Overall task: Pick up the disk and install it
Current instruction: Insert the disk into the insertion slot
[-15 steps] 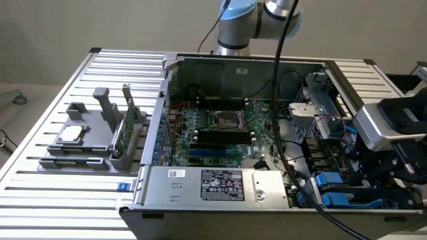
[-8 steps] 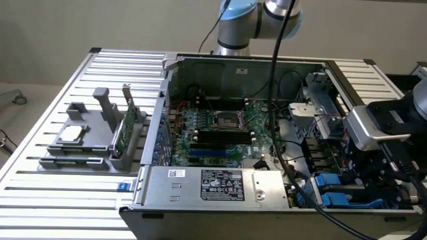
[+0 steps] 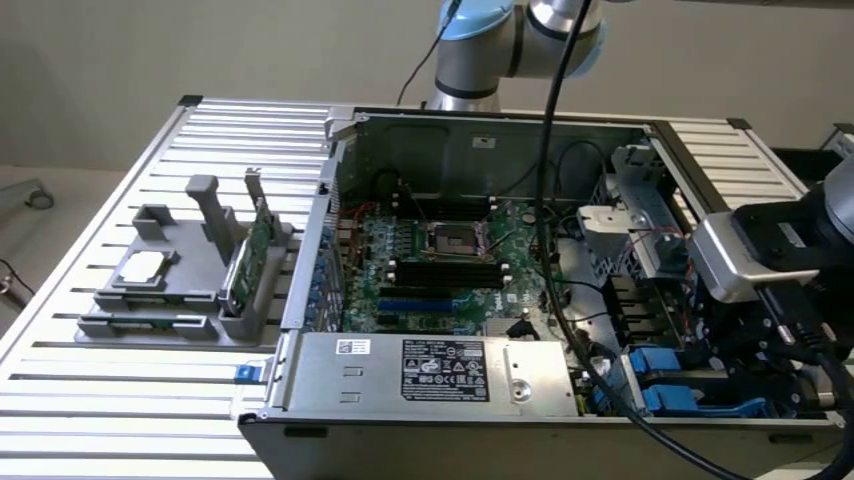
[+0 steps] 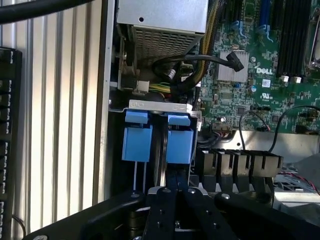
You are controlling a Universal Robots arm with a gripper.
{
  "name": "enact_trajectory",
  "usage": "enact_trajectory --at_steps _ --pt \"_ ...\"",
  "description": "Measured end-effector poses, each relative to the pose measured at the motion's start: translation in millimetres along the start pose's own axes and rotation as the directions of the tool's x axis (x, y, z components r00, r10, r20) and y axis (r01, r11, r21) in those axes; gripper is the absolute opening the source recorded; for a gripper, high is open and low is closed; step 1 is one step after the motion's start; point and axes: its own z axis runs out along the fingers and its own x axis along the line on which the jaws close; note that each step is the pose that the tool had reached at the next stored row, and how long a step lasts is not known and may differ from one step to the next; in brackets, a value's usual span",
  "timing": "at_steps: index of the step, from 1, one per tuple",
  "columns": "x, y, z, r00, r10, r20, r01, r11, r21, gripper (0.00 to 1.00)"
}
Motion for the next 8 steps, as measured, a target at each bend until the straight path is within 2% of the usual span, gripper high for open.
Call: enact_trajectory --at_steps 2,8 --pt "-1.0 -0.1 -9.5 1.0 0.0 -0.0025 0.0 1.0 -0.0008 0.11" --pt "-3.3 0.1 -30.8 1.0 0.0 -0.0024 0.0 1.0 -0.0021 0.12"
